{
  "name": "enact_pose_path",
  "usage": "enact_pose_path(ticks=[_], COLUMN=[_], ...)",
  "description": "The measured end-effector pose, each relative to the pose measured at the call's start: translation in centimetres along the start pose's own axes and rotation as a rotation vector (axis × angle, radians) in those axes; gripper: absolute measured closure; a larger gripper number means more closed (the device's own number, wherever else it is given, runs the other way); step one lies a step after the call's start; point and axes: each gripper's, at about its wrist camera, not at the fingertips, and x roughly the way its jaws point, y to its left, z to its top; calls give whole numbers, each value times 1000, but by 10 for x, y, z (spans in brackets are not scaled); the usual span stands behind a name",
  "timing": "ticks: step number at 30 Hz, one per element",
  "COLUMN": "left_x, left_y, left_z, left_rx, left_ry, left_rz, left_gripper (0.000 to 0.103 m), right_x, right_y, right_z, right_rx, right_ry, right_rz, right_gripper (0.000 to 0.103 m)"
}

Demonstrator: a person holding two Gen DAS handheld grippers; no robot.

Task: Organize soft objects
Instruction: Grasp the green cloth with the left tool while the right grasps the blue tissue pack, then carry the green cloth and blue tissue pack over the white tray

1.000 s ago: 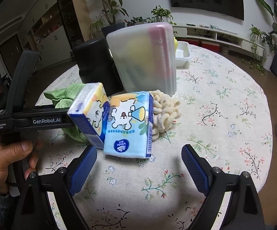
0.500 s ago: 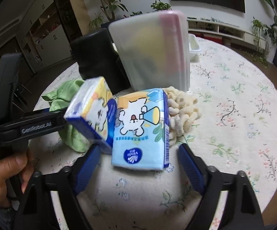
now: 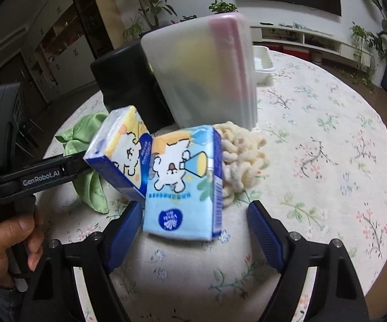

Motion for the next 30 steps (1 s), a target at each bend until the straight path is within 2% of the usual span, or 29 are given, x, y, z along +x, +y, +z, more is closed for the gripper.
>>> enact_pose_path(ticks=[2, 5, 9, 11, 19, 30], left_x=[0, 0, 0, -1, -4, -21], left_y=[0, -1, 1, 3, 5, 4], left_z=[0, 0, 0, 0, -4, -26], left_rx=[1, 0, -8, -15, -28, -19], left_ry=[0, 0, -4, -7, -1, -8], left_rz=[1, -1, -12, -21, -52, -46], left_gripper=[38, 38, 40, 56, 75, 80], right_x=[3, 2, 0, -5, -23, -39], right_y=[5, 8, 11, 11, 14, 16], right_z=[1, 1, -2, -5, -21, -26], right_rx=[-32, -52, -70, -64, -68, -75], right_ry=[-3, -13, -14, -12, -11, -23], right_rz=[-23, -42, -49, -43, -36, -38], right_gripper=[27, 46, 48, 48, 48, 48])
